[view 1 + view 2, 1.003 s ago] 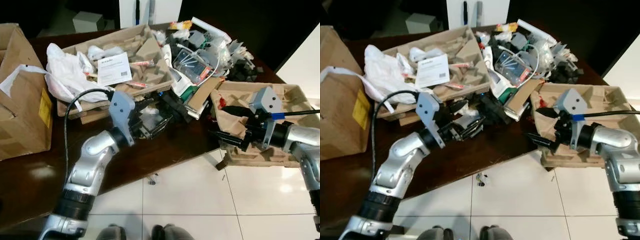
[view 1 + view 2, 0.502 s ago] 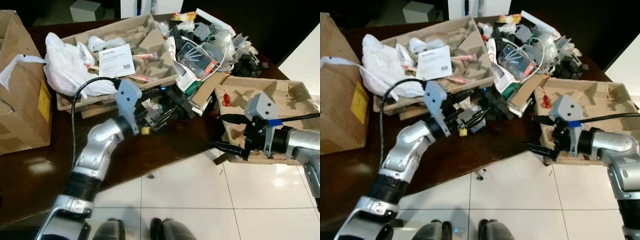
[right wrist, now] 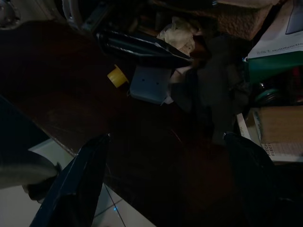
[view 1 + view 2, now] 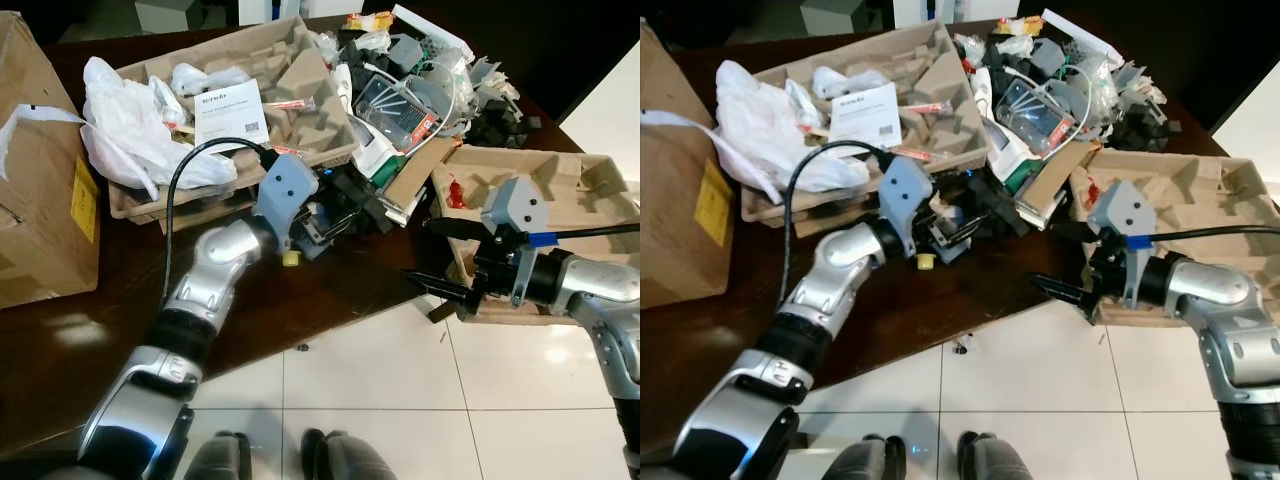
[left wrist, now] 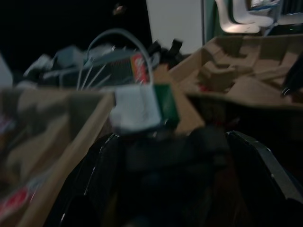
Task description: Picking trash to rubbish bin
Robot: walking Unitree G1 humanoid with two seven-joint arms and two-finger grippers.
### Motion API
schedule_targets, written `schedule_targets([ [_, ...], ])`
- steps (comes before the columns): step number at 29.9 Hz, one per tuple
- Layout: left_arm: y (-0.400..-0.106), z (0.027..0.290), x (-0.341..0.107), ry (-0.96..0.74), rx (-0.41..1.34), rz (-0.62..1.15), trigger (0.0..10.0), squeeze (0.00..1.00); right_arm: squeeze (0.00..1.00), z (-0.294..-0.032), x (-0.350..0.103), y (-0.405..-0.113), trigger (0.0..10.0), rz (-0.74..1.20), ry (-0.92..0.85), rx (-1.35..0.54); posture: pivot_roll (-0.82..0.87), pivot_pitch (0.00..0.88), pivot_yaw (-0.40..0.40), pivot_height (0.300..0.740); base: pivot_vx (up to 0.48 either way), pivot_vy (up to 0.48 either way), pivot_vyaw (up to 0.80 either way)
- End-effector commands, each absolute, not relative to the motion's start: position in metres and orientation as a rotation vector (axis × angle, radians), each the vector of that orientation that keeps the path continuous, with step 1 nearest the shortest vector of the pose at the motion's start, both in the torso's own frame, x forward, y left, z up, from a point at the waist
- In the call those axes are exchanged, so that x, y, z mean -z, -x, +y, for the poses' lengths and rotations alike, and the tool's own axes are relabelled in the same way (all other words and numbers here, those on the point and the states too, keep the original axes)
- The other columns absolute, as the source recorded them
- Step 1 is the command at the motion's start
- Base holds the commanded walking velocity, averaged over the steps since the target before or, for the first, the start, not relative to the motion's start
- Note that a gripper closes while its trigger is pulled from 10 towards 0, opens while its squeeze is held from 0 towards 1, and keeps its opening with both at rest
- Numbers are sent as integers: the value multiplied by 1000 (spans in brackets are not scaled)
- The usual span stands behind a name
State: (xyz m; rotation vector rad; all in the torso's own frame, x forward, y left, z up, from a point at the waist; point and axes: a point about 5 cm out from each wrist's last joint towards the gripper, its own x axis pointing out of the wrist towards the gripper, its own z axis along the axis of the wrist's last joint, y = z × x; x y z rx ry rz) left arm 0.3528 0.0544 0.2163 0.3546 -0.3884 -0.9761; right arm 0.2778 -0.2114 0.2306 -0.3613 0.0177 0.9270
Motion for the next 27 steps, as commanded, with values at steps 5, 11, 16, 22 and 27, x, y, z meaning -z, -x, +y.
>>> schedule_targets([
  [5, -342, 24, -216, -485, 1127, -447, 10000, 0, 0, -205, -230, -273, 10000, 12, 353, -945, -37, 296, -60, 740, 0, 0, 0],
  [11, -335, 19, -201, -634, 1247, -419, 10000, 0, 0, -204, -230, -272, 10000, 10, 349, -932, -40, 296, -52, 740, 0, 0, 0],
  [16, -336, 22, -197, -748, 1255, -431, 10000, 0, 0, -204, -230, -271, 10000, 9, 348, -928, -41, 294, -51, 740, 0, 0, 0],
  [22, -352, 34, -213, -936, 1101, -504, 10000, 0, 0, -204, -233, -270, 10000, -2, 340, -926, -40, 293, -48, 740, 0, 0, 0],
  [27, -361, 41, -226, -987, 998, -545, 10000, 0, 0, -203, -233, -269, 10000, -6, 335, -930, -42, 292, -49, 740, 0, 0, 0],
])
